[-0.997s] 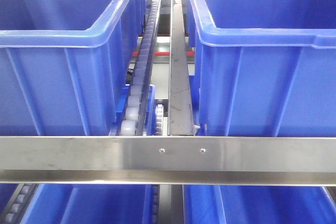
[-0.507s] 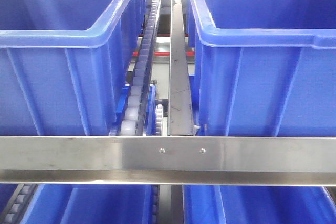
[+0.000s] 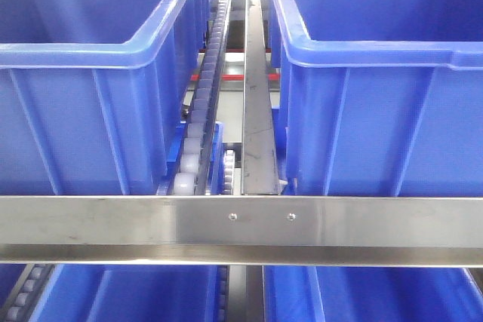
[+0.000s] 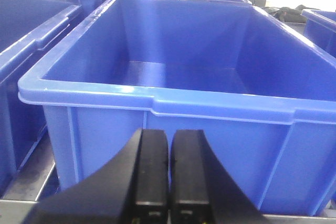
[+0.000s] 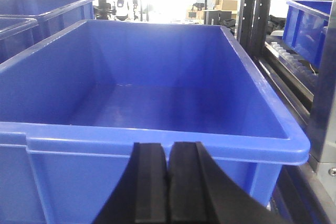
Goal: Pick and sort blue part to right shelf
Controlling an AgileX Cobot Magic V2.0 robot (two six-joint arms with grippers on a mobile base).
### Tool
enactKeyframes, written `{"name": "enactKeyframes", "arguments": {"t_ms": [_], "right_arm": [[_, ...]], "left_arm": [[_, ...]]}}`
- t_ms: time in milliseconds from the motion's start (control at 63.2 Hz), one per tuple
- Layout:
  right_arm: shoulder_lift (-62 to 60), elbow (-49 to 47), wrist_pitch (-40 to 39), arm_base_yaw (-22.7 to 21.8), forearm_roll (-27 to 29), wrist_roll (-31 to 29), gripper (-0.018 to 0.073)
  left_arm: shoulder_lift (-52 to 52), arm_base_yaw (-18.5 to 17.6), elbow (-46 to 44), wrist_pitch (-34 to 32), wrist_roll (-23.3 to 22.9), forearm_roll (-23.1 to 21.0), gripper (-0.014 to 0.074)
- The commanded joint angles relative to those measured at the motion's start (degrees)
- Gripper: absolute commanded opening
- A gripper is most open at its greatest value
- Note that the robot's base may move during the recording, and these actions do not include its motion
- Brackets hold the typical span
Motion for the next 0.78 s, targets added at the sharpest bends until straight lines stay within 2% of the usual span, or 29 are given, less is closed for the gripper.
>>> {"name": "enactKeyframes", "arguments": {"t_ms": [0, 760], "right_arm": [[-1.2, -1.2, -5.3, -0.4, 0.1, -0.3, 0.0058], [-1.2, -1.2, -5.3, -0.4, 0.1, -0.3, 0.0058]], "left_arm": [[-1.3, 0.2, 1.2, -5.2, -0.4, -0.6, 0.0123], [-1.3, 0.2, 1.2, -5.2, -0.4, -0.6, 0.0123]]}}
